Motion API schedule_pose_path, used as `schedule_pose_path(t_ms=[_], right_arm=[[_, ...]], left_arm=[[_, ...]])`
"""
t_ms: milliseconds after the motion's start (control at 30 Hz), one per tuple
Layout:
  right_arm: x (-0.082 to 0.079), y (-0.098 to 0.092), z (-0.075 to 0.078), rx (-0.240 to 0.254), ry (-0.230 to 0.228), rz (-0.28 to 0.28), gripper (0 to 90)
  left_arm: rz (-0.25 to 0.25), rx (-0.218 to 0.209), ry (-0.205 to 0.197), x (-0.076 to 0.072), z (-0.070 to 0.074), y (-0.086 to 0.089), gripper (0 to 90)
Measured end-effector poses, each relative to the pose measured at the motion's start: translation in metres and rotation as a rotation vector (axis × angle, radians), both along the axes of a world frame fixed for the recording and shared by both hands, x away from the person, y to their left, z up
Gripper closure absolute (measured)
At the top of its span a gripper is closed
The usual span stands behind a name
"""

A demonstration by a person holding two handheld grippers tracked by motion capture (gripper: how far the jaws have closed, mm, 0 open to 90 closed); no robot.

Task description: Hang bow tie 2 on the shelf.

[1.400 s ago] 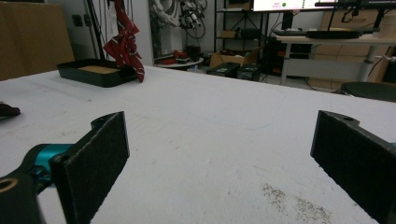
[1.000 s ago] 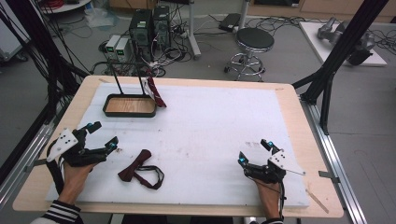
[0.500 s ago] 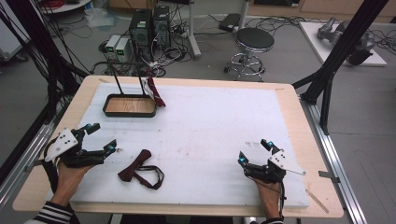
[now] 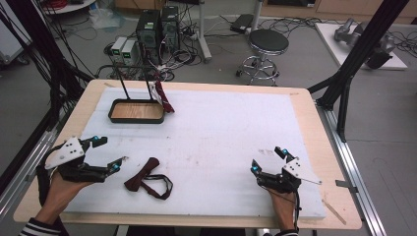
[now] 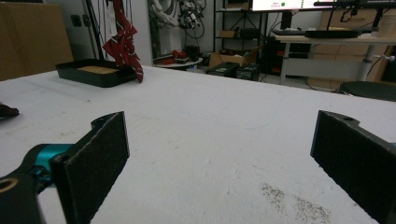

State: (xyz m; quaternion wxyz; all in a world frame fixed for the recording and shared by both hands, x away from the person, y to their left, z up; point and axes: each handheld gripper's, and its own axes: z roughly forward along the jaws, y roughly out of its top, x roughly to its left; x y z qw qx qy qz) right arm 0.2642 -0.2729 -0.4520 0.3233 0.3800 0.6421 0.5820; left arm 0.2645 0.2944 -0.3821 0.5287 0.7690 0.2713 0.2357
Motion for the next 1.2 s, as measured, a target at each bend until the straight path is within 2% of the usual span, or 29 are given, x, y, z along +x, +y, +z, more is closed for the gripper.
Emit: schedule_pose_path(t_ms=[100, 200, 300, 433, 600, 1067, 1200], right_arm=[[0.000, 0.000, 0.000, 0.001, -0.001, -0.001, 3.6], [0.000, 0.000, 0.000, 0.001, 0.000, 0.000, 3.6], [0.000, 0.000, 0.000, 0.000, 0.000, 0.000, 3.6], [0.000, 0.000, 0.000, -0.001, -0.001, -0.001, 3.6], [0.000, 0.000, 0.000, 0.003, 0.003, 0.000, 3.6], [-0.001, 0.000, 0.000, 0.000, 0.000, 0.002, 3.6], [-0.001, 0.000, 0.000, 0.000, 0.000, 0.000, 3.6]], left_arm=[[-0.034, 0.025, 0.034, -0.003, 0.003, -0.005, 11.8], [-0.060, 0.048, 0.086, -0.003, 0.004, -0.011, 11.8], [-0.073, 0.092, 0.125, -0.002, 0.003, -0.018, 11.8], [-0.086, 0.156, 0.195, 0.000, -0.002, -0.028, 11.8], [-0.095, 0.233, 0.284, 0.001, -0.016, -0.037, 12.1], [-0.088, 0.330, 0.455, 0.008, -0.030, -0.057, 14.6], [-0.089, 0.352, 0.487, 0.010, -0.033, -0.062, 18.5]])
